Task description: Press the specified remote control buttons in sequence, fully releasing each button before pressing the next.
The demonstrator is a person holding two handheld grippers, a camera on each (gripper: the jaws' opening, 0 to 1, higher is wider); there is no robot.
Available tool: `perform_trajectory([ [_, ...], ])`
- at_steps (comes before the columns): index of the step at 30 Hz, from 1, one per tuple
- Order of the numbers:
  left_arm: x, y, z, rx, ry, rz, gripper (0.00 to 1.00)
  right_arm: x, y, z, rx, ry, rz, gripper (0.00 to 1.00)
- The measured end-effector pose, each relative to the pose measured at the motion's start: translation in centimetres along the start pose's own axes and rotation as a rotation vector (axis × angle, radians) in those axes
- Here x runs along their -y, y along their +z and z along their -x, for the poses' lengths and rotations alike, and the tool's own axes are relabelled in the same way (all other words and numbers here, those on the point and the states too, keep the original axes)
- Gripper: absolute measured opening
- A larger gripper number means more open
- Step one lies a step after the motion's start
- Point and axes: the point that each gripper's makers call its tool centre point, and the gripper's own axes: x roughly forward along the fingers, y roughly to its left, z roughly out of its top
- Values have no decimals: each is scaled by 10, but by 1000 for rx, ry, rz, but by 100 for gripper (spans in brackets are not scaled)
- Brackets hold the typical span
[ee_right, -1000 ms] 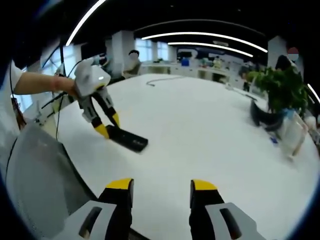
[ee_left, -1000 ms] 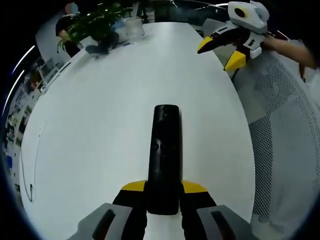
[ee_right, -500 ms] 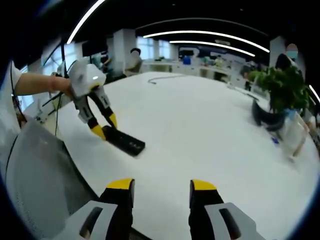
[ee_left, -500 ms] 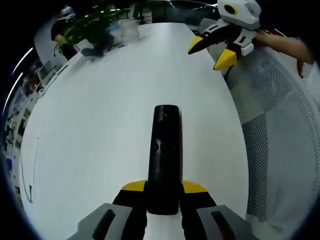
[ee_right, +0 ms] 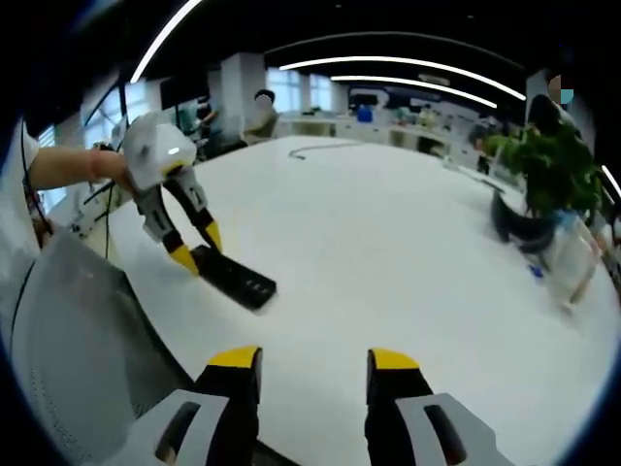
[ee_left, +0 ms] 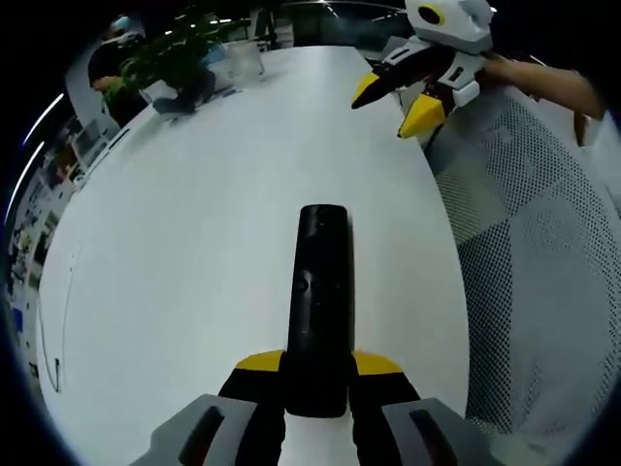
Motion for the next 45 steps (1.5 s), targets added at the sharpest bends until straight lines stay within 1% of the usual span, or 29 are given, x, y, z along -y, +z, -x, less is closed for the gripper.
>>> perform_trajectory([
  [15, 11, 1, 1, 16, 4, 15, 24, 2, 0, 1, 5, -6, -15, 39],
  [20, 16, 1, 1, 24, 9, 22, 24, 0, -2, 0, -7, 1, -12, 38],
  [22, 17, 1, 2, 27, 13, 37, 24, -1, -2, 0, -9, 3, -12, 38],
  [27, 19, 1, 1, 18, 20, 44, 24, -2, -4, -1, -19, 6, -13, 37],
  [30, 20, 1, 2, 20, 22, 48, 24, -3, -3, 0, -22, 12, -23, 36],
  [32, 22, 1, 2, 27, 22, 53, 24, -6, 1, 0, -17, 16, -14, 34],
  [34, 24, 1, 2, 33, 23, 54, 24, -7, -1, -1, -25, 19, -6, 32],
  [40, 27, 1, 2, 35, 25, 49, 24, -7, -2, -1, -36, 19, -25, 29],
  [42, 27, 0, 3, 49, 25, 52, 24, -10, -5, -3, -57, 33, -21, 27],
  [45, 26, -1, 3, 66, 24, 53, 24, -11, -5, -3, -62, 33, -15, 27],
])
